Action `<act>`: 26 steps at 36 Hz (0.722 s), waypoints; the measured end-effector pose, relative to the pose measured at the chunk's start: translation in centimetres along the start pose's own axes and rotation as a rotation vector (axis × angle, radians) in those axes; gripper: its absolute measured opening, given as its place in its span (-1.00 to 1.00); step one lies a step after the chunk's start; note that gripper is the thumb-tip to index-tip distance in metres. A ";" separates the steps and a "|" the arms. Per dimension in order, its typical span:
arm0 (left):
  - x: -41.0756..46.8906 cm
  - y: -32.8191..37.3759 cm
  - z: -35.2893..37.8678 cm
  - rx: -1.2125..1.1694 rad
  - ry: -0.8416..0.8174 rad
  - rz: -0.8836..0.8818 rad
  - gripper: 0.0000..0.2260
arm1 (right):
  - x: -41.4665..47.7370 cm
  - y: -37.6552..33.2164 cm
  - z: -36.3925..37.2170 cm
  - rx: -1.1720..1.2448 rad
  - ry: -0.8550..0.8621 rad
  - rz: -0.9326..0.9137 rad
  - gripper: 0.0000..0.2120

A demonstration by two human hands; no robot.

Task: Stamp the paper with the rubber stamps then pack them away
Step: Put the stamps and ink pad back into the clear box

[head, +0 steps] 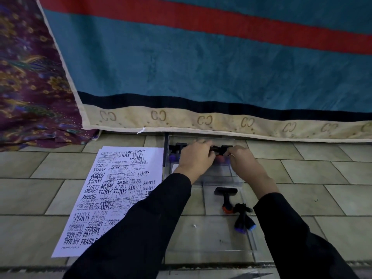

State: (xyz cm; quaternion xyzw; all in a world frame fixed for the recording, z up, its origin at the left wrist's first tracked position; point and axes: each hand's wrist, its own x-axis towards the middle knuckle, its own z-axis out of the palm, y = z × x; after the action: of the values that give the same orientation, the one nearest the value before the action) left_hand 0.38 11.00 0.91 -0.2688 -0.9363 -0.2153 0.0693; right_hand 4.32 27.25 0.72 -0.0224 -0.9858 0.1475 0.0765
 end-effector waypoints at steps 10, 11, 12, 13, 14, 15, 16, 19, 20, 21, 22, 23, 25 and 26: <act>-7.9 0.0 -0.2 -0.233 -0.050 0.080 -0.72 | -9.9 -2.2 -1.5 0.179 0.200 0.021 -0.82; -8.7 0.3 0.2 -0.245 -0.091 0.107 -0.71 | -11.0 -2.3 -1.5 0.165 0.184 0.027 -0.82; -9.4 0.5 0.5 -0.244 -0.128 0.136 -0.69 | -12.0 -2.5 -1.5 0.160 0.158 0.030 -0.82; -10.1 0.7 0.9 -0.232 -0.161 0.163 -0.67 | -13.1 -2.7 -1.5 0.167 0.118 0.035 -0.81; -10.6 1.0 1.3 -0.211 -0.189 0.185 -0.65 | -14.0 -2.8 -1.4 0.177 0.075 0.039 -0.80; -10.9 1.2 1.6 -0.184 -0.212 0.204 -0.63 | -14.8 -2.8 -1.3 0.179 0.038 0.043 -0.80; -11.1 1.4 1.9 -0.160 -0.229 0.218 -0.61 | -15.5 -2.7 -1.0 0.171 0.006 0.050 -0.79; -11.2 2.0 2.4 -0.111 -0.247 0.245 -0.59 | -16.8 -2.6 -0.4 0.132 -0.083 0.094 -0.79; -11.1 2.2 2.5 -0.092 -0.254 0.256 -0.58 | -17.0 -2.6 -0.2 0.122 -0.106 0.102 -0.80; -11.1 2.3 2.6 -0.067 -0.263 0.268 -0.58 | -17.2 -2.6 0.1 0.114 -0.121 0.108 -0.79; -11.0 2.5 2.7 -0.040 -0.272 0.278 -0.58 | -17.2 -2.6 0.3 0.108 -0.127 0.113 -0.78; -11.0 2.6 2.7 -0.015 -0.281 0.286 -0.58 | -17.3 -2.5 0.5 0.105 -0.125 0.120 -0.77; -10.8 2.8 2.8 0.021 -0.292 0.299 -0.58 | -17.3 -2.5 0.9 0.105 -0.106 0.131 -0.76; -10.7 2.9 2.9 0.037 -0.298 0.308 -0.59 | -17.3 -2.5 1.0 0.106 -0.091 0.135 -0.76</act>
State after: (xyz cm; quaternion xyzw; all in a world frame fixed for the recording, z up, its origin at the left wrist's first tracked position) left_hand 10.94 9.40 -3.24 -0.4364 -0.8878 -0.1428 -0.0325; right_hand 21.23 23.42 -2.02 -0.0778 -0.9753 0.2054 0.0225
